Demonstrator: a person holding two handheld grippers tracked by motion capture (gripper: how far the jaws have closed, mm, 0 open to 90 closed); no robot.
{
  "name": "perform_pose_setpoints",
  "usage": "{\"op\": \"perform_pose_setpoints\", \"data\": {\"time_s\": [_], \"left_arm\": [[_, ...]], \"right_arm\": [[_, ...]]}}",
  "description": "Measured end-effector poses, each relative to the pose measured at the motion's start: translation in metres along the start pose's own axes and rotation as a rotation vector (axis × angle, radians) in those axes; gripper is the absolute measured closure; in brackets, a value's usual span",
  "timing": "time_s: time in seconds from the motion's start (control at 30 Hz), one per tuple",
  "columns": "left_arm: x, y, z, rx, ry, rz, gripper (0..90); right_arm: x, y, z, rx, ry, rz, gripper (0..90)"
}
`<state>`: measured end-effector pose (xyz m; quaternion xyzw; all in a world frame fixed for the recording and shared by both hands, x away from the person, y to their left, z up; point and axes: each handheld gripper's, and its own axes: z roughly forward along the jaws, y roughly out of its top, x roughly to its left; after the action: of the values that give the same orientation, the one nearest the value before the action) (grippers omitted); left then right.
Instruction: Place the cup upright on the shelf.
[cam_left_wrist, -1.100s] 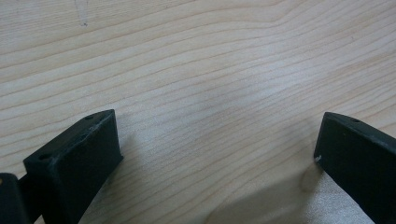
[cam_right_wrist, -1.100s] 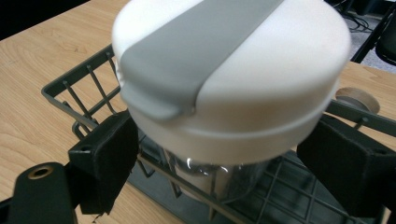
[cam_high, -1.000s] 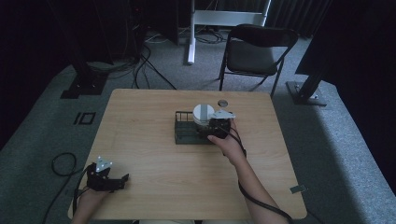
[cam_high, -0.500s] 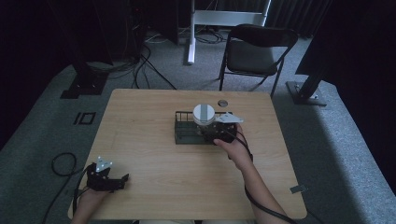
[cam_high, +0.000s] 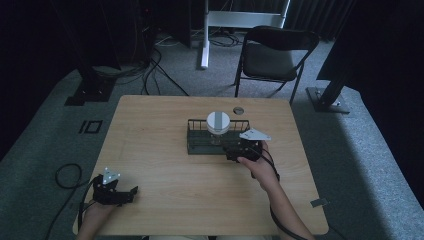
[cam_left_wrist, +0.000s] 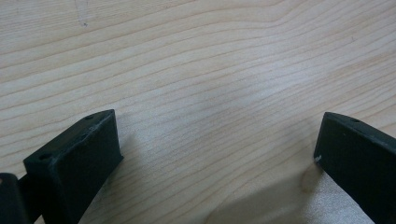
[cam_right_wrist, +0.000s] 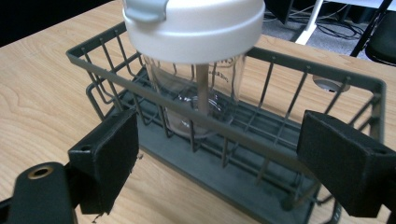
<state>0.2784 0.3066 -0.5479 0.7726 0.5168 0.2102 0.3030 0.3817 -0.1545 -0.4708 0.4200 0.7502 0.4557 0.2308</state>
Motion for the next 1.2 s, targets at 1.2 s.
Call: {"op": "perform_pose_setpoints", "data": {"time_s": [1.2], "left_arm": [[0.0,0.0,0.0,0.0,0.0,0.0,0.6]], "right_arm": [[-0.042,-0.071,-0.027,0.047,-0.089,0.036,12.8]]}}
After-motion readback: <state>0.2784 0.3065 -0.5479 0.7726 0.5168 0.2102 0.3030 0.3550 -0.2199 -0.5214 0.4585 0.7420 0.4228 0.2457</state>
